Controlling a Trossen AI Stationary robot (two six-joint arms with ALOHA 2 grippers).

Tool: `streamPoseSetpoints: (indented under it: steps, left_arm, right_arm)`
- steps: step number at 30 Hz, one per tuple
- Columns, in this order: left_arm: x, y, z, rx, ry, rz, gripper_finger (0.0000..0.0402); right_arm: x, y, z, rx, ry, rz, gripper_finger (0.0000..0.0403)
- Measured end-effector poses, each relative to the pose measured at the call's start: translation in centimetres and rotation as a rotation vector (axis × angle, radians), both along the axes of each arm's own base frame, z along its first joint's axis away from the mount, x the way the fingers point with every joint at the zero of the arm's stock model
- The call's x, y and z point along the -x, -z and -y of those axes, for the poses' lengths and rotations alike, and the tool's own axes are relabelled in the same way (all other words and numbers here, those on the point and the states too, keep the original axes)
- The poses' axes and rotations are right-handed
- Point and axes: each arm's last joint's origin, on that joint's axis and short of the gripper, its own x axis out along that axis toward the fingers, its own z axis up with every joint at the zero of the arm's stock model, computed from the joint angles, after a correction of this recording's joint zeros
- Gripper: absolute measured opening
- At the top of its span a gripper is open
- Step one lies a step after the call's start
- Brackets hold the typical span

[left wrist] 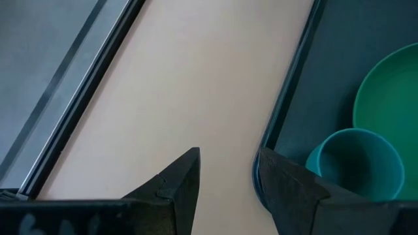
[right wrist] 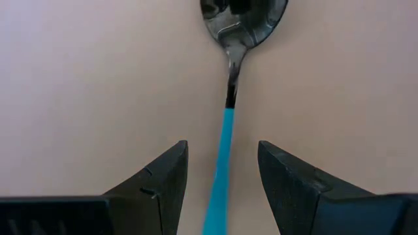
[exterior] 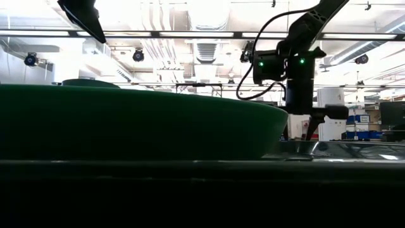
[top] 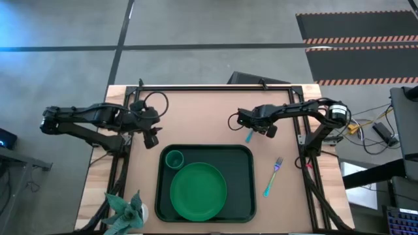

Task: Pick and place plate/cup/fork/spoon on tray
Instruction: Put the blue spoon on the dark green tray

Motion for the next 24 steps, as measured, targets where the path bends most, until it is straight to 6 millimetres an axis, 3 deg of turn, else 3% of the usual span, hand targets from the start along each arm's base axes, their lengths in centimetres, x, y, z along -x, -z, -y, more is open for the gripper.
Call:
streamPoseSetpoints:
  steps: [10,15,24]
  left_arm:
    - [-0.1,1.2,0.0,0.001,0.001,-0.039,0.0141]
    - [-0.1,2.4,0.1,0.027,0.015,-0.083,0.0141]
    - [-0.3,2.1,0.1,0.035,0.02,-0.027,0.0141]
  right_arm:
    - [0.1,1.8,0.2,0.004,0.03,-0.074,0.015]
    - [0.0,3.0,0.3,-0.008,0.032,-0.112,0.0116]
    - [0.0,3.2,0.3,-0.013,-0.066,-0.134,0.0016]
